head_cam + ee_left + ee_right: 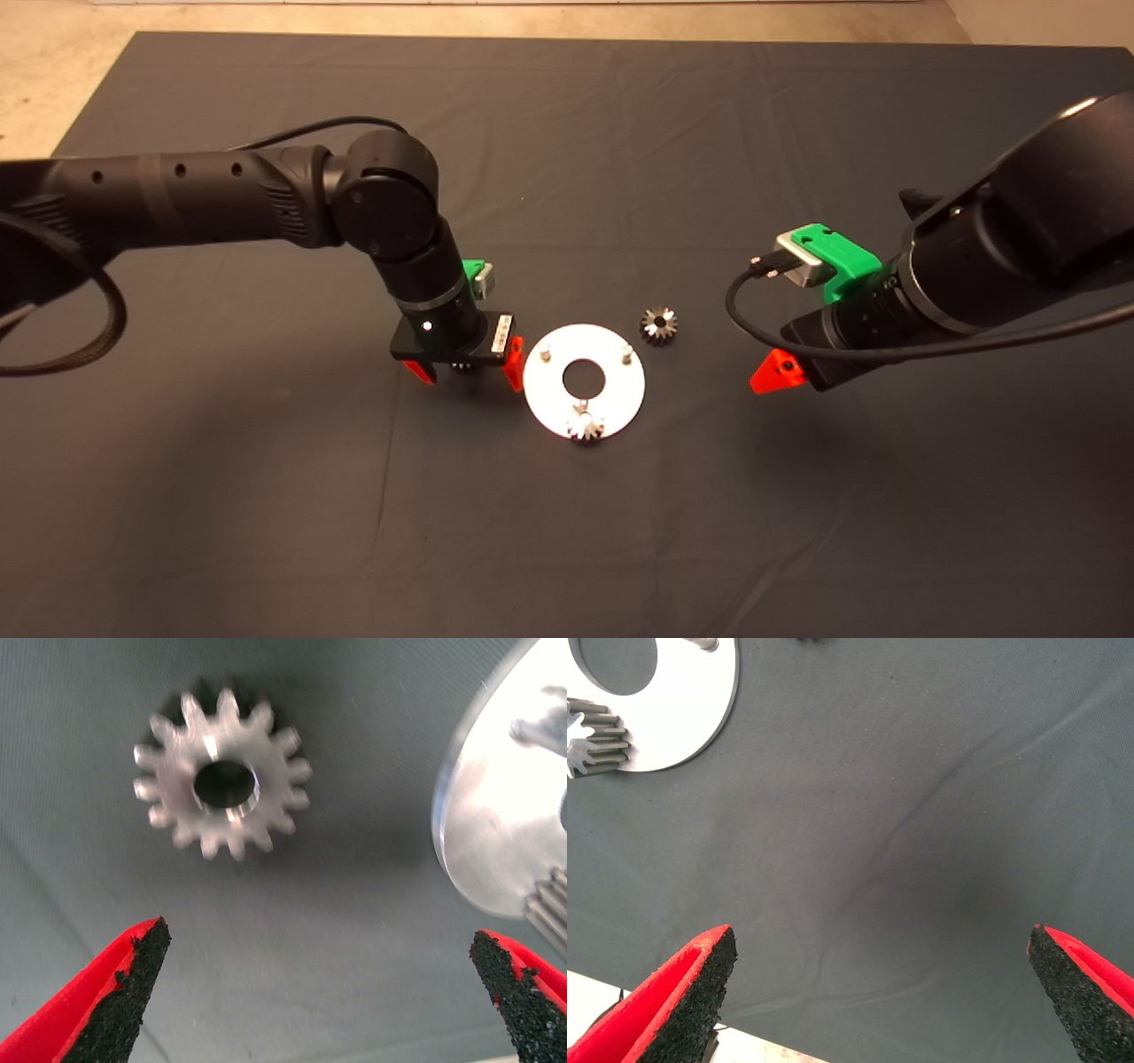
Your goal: Install three planetary gears onto the carrier pins
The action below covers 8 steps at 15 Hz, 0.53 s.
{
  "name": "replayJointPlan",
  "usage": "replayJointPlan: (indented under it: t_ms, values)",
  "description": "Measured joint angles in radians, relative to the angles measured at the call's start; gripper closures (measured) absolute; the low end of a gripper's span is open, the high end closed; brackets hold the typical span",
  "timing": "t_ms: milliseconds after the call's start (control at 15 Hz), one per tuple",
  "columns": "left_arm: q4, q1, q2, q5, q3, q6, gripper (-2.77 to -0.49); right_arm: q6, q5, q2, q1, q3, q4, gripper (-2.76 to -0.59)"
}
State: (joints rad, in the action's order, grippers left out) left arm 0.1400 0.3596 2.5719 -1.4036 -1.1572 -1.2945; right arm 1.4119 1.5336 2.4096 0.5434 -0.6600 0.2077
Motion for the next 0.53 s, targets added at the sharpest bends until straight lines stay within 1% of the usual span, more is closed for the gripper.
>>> replayJointPlan:
  t_ms: [67, 133, 200, 267, 333, 467, 533]
  values:
    - [0.002, -0.011, 0.000, 0.003, -0.008, 0.012, -2.48, 0.000, -0.001, 0.000, 0.000, 0.000, 0.000, -2.46]
    - [0.002, -0.025, 0.000, 0.010, -0.014, 0.022, -2.49, 0.000, 0.000, 0.000, 0.000, 0.000, 0.000, -2.46]
    - [0.002, -0.034, 0.000, 0.024, -0.020, 0.028, -2.48, 0.000, -0.001, 0.000, 0.000, 0.001, 0.000, -2.46]
    - [0.003, -0.041, 0.003, 0.044, -0.030, 0.036, -2.48, 0.000, -0.001, 0.000, 0.000, 0.001, 0.000, -2.46]
    - [0.007, -0.047, 0.005, 0.055, -0.043, 0.051, -2.48, 0.000, 0.000, -0.001, 0.000, 0.001, 0.000, -2.46]
    - [0.010, -0.058, 0.009, 0.059, -0.064, 0.072, -2.48, 0.000, 0.000, -0.004, 0.000, 0.001, 0.000, -2.46]
    - [0.010, -0.057, 0.016, 0.059, -0.068, 0.074, -2.49, 0.000, -0.001, -0.005, 0.000, 0.002, -0.001, -2.46]
